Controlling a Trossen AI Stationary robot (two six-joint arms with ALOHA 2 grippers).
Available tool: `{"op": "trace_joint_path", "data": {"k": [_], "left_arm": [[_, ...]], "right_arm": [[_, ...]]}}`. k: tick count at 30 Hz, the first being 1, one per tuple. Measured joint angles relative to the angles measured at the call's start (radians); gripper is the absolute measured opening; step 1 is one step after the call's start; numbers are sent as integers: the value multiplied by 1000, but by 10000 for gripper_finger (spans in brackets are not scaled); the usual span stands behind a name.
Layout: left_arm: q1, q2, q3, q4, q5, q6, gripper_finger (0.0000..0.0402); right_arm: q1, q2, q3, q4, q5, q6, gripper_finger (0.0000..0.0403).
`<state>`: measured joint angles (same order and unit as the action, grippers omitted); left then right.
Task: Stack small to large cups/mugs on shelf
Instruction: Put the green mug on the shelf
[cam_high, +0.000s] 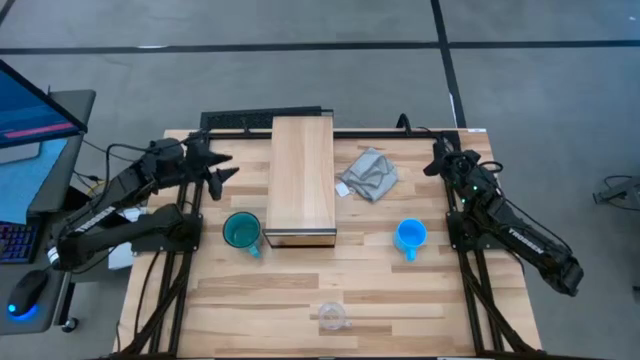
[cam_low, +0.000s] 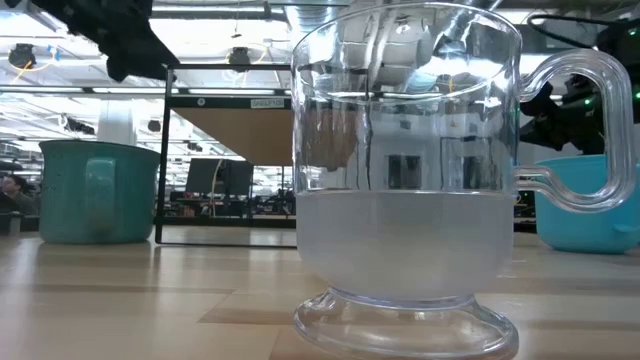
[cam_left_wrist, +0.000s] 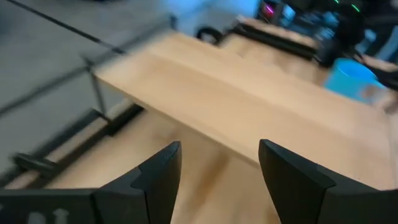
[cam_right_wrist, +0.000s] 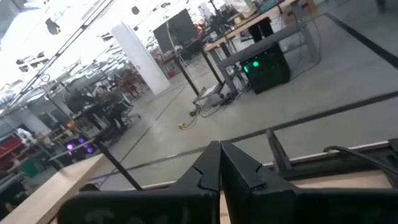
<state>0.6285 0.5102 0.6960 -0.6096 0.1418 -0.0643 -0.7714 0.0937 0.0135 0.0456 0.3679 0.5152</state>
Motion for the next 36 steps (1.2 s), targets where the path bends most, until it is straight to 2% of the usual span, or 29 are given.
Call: {"op": "trace_joint_path", "data": {"k": [4, 9, 16, 26, 36], "left_arm": [[-1, 0, 0, -76, 104, -25, 206], [-1, 0, 0, -200, 126, -130, 206], [-10, 0, 0, -316, 240, -192, 206], [-129, 11, 0, -376, 154, -86, 204], [-258, 203, -1, -455, 17, -71, 160]], "right_arm": [[-12, 4, 0, 0, 0, 0, 33], [-23, 4, 0, -1, 0, 0, 33], [-23, 5, 0, -1, 0, 0, 33], [-23, 5, 0, -2, 0, 0, 33], [-21, 5, 0, -2, -1, 1, 33]]}}
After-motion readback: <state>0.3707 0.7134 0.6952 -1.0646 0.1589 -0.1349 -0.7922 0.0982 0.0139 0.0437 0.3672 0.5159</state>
